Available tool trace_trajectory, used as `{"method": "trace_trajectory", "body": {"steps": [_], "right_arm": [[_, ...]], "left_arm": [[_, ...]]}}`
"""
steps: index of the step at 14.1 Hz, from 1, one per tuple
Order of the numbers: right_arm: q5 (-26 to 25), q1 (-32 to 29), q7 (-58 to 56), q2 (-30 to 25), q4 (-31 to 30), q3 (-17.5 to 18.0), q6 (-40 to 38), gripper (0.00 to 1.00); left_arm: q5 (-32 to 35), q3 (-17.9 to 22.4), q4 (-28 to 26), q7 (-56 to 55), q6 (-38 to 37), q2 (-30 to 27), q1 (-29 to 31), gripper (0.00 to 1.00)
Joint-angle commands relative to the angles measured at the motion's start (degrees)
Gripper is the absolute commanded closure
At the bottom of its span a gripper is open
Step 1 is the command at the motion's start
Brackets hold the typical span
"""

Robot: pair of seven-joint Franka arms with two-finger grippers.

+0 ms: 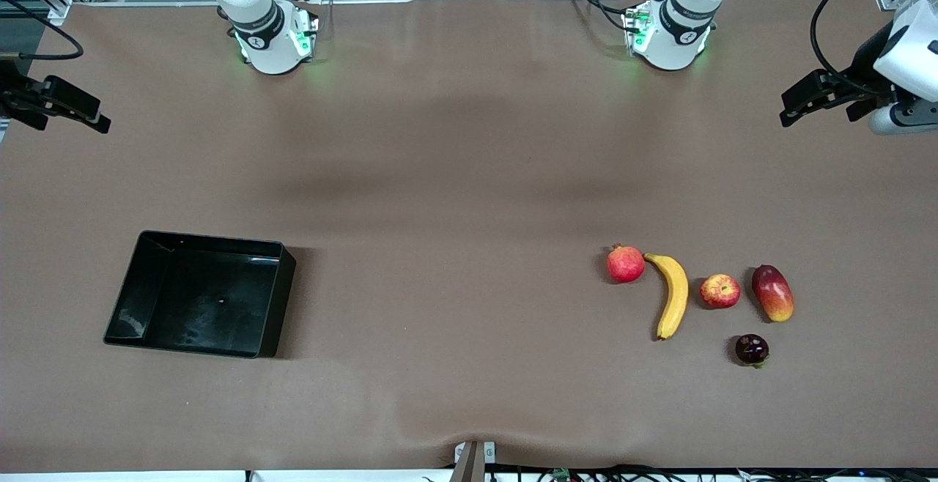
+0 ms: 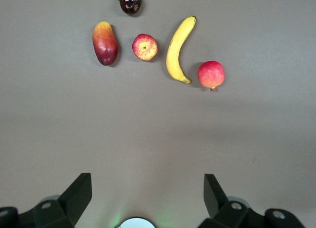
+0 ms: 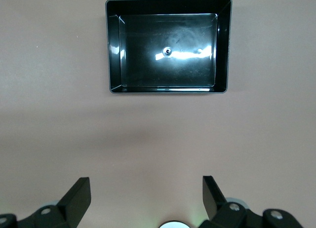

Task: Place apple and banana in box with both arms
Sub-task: 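Reach the left gripper to the red-yellow apple while the right gripper nears the tray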

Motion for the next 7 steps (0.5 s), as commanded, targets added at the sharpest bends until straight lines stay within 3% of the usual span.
{"method": "trace_trajectory", "body": {"steps": [1, 7], "right_arm": [[-0.9, -0.6, 0.11, -0.64, 0.01, 0.31, -0.54, 0.0], [-0.82, -1.57, -0.33, -0.64, 0.01, 0.4, -0.89, 0.0]], "left_arm": [[0.95, -0.06, 1.46, 1.15, -0.88, 0.69, 0.2, 0.0], [2.08, 0.11, 1.54, 1.42, -0.7, 3.23, 0.29, 0.0]]}}
